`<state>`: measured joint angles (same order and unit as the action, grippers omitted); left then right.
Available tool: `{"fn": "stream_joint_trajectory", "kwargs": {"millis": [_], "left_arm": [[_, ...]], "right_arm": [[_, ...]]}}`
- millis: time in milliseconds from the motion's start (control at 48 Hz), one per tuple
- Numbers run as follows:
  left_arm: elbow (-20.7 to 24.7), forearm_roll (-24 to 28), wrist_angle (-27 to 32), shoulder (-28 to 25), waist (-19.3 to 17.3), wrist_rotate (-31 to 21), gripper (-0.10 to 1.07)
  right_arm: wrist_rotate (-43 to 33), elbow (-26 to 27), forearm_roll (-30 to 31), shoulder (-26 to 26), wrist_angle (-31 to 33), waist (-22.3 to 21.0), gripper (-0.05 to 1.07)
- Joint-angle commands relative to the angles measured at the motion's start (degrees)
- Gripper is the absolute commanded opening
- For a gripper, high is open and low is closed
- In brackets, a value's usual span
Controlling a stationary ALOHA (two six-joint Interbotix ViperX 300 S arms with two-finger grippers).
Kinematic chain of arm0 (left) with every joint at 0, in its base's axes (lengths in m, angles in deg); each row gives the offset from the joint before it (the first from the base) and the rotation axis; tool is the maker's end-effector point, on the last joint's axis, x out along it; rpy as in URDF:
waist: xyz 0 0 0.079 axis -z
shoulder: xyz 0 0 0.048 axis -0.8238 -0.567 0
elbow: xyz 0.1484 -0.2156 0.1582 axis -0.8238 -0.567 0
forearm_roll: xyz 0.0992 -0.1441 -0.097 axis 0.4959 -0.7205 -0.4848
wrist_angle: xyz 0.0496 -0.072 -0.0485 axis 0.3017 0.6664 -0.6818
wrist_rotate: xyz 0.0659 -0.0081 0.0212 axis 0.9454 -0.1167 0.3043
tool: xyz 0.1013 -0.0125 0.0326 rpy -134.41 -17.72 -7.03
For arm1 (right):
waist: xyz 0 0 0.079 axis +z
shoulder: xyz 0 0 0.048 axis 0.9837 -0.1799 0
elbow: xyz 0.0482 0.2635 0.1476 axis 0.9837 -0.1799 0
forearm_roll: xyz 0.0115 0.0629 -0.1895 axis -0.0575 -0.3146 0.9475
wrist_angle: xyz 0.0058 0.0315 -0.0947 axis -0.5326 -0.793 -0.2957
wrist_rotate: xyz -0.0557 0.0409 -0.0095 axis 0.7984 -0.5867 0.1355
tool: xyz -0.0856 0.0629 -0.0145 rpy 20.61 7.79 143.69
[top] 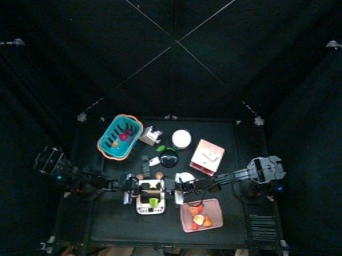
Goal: Put cleaver back in holder
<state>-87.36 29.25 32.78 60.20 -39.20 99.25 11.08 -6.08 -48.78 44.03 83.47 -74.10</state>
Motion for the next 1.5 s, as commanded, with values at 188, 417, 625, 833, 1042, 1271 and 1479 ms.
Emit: {"fn": "stream_joint_trajectory", "kwargs": {"millis": [188,417,625,833,1042,1271,1479], "left_arm": [[1.9,0.1,-0.4,0.5,-0.4,0.0,0.34],[2.1,-0.5,-0.8,0.9,-2.3,-0.3,0.51],[2.2,-2.2,-1.5,2.9,-5.4,-0.2,0.77],[1.3,-0.4,-4.0,9.8,-9.2,0.3,0.89],[-1.1,5.6,-4.1,19.8,-15.5,0.3,0.89],[-2.5,11.4,-1.0,31.3,-23.7,0.3,0.89],[-2.6,12.7,9.6,36.1,-29.1,0.0,0.89]], "right_arm": [[0.4,1.1,0.2,3.3,-0.4,-0.2,0.39],[0.4,-1.1,0.2,5.9,-0.4,-0.5,0.39],[0.1,-1.6,-0.4,8.4,-0.4,-0.5,0.38],[0.2,-1.3,-1.5,9.9,1.8,-1.0,0.38],[0.1,1.4,-1.5,11.4,7.5,-3.4,0.38],[0.1,7.8,-2.8,12.0,16.9,-7.3,0.38],[0.4,14.8,-4.7,11.7,26.7,-11.1,0.38]]}}
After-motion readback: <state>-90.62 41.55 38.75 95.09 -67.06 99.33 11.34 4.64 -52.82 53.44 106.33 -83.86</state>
